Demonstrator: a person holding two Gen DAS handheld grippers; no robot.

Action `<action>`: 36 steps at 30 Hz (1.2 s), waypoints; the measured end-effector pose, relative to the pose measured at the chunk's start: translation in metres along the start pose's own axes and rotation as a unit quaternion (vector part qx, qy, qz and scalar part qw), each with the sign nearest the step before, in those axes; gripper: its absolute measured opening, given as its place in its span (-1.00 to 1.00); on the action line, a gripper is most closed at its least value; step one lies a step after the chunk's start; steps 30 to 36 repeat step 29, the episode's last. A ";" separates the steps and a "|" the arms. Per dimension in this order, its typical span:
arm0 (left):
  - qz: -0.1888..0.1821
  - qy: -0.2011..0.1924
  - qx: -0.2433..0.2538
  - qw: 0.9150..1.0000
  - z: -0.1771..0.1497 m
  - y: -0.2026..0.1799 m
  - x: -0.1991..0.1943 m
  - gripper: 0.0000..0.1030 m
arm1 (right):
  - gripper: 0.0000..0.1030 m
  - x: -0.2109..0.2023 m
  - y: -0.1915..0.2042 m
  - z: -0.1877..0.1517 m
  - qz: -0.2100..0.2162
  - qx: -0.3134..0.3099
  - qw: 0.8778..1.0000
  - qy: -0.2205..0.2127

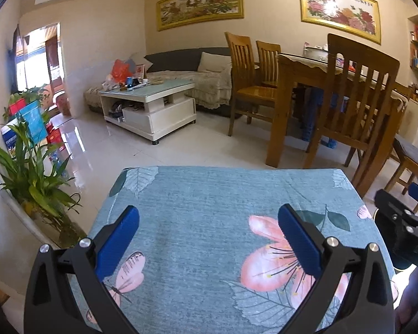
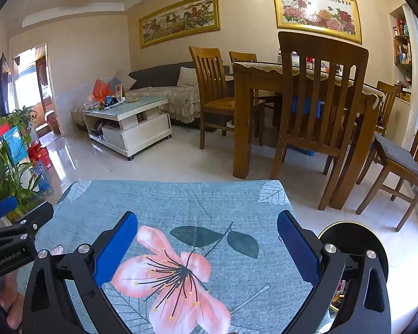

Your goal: Collect trash

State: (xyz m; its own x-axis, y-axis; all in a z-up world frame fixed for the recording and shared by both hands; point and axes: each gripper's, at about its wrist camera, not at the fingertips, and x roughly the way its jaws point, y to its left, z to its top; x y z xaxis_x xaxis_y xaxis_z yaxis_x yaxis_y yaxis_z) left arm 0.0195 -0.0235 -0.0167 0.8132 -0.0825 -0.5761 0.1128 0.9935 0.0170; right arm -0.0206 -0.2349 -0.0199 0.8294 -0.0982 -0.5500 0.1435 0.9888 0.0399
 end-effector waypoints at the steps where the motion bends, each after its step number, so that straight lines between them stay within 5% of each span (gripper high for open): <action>1: -0.002 0.000 0.001 1.000 0.000 -0.001 -0.001 0.94 | 0.94 0.001 0.000 0.001 0.001 0.000 1.000 0.001; 14: -0.041 0.000 -0.013 0.999 0.000 0.002 -0.009 0.94 | 0.94 0.001 0.000 0.001 -0.008 -0.005 1.000 -0.003; 21: -0.020 -0.021 -0.013 0.999 0.004 0.002 -0.018 0.94 | 0.94 0.002 -0.003 0.000 -0.012 -0.003 1.000 -0.003; 25: -0.004 0.012 -0.002 1.000 0.007 0.003 -0.003 0.94 | 0.94 0.001 -0.006 -0.002 -0.011 0.002 1.000 -0.003; 29: 0.056 0.014 0.000 0.998 0.004 0.007 0.006 0.94 | 0.94 0.001 -0.006 -0.001 -0.011 0.002 1.000 -0.003; 36: 0.056 0.014 0.000 0.998 0.004 0.007 0.006 0.94 | 0.94 0.001 -0.006 -0.001 -0.011 0.002 1.000 -0.003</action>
